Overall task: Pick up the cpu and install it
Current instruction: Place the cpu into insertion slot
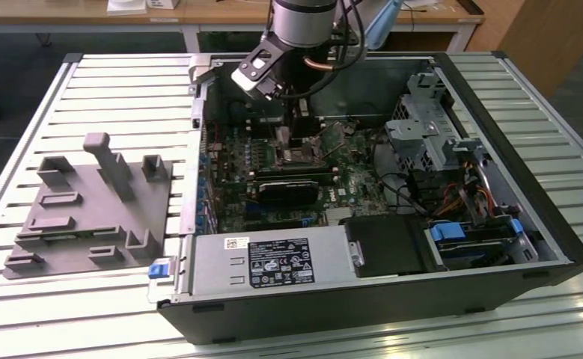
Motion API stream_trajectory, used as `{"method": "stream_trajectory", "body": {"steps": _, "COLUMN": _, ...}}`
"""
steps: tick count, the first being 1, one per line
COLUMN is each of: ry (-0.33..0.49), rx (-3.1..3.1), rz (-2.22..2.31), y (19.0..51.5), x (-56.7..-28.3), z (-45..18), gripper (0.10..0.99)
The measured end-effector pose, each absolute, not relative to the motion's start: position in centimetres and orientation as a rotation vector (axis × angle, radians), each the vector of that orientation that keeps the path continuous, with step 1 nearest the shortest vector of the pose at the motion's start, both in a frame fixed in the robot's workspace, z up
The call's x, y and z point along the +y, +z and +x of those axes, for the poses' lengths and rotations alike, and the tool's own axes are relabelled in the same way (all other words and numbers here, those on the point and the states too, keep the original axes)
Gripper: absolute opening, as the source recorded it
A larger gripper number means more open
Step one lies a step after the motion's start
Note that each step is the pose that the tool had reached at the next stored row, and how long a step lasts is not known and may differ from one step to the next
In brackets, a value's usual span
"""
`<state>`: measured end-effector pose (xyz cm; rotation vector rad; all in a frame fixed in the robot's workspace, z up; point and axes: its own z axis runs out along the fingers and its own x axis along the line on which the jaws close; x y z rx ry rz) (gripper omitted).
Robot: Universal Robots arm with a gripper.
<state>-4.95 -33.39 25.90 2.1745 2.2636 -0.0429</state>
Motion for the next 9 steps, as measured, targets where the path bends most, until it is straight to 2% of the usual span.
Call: {"method": "stream_trajectory", "body": {"steps": 9, "ry": -0.043, "rx": 2.264, "rz": 2.175, "y": 25.39, "x": -33.28, "z": -4.31, "gripper": 0.537}}
